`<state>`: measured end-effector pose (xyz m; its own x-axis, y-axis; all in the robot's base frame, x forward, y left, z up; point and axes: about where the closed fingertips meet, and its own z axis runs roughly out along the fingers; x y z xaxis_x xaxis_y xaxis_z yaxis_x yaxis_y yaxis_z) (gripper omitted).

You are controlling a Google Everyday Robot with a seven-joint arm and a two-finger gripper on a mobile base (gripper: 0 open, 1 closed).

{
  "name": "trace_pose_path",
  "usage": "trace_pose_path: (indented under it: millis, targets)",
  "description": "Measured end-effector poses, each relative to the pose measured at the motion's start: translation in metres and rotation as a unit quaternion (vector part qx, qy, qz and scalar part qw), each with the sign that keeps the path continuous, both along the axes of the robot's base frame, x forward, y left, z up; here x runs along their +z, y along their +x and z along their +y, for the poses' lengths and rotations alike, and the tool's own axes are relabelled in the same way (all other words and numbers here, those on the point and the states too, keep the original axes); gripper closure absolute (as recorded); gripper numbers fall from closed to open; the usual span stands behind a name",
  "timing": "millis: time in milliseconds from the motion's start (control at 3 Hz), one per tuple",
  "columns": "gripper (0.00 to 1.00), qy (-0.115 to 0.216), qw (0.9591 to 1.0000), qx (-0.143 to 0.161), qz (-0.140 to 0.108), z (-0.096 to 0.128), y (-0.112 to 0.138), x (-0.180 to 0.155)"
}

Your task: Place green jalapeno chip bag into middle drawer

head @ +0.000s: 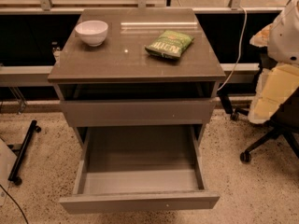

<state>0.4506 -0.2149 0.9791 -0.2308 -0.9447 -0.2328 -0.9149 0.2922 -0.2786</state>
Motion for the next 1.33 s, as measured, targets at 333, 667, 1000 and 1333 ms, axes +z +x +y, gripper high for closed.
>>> trace_pose_path:
  millis: [333, 667, 1000, 1333]
  targets:
    - [0.00, 0.025, 0.9996, 0.001, -0.015, 0.015, 0.021, -0.008]
    - [0.00, 0.066, 0.9976, 0.003, -0.020, 0.029, 0.049, -0.021]
    - [0.00, 0.094, 0.9952, 0.015, -0.022, 0.042, 0.083, -0.032]
    - [0.00, 0.095, 0.9951, 0.015, -0.021, 0.042, 0.085, -0.033]
